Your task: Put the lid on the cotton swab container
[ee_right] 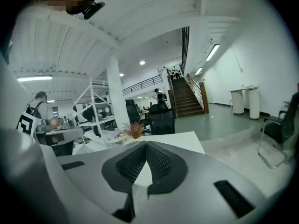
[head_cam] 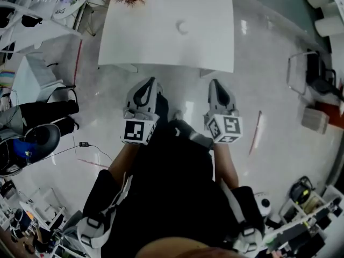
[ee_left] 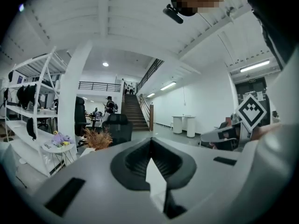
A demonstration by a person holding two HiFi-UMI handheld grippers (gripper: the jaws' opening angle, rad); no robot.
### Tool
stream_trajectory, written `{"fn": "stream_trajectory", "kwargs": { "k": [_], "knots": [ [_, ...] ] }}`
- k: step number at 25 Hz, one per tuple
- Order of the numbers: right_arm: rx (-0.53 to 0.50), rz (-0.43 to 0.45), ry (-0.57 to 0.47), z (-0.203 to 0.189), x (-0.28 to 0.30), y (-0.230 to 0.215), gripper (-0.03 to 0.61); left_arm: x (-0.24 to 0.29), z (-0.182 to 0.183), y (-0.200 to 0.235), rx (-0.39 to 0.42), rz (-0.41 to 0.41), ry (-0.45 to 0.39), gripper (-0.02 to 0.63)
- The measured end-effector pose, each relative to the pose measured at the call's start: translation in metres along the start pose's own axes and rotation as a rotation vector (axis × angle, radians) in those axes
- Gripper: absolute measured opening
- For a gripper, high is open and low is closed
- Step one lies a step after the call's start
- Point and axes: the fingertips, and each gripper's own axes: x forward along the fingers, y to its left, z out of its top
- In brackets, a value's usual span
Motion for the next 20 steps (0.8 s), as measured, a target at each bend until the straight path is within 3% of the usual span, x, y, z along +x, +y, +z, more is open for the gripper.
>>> {"fn": "stream_trajectory", "kwargs": {
  "k": [7,20],
  "knots": [
    [-0.008,-0.02,-0.048,0.014,-0.04,0.04,0.008,-0.052,0.027,0.008,-0.02,0.018,-0.043,0.005],
    [-0.024,-0.04,-0.069,0.015,-0.031,0.117,0.008,-0.071,0.017,0.061,-0.025,-0.03,-0.034,0.005]
  ]
}}
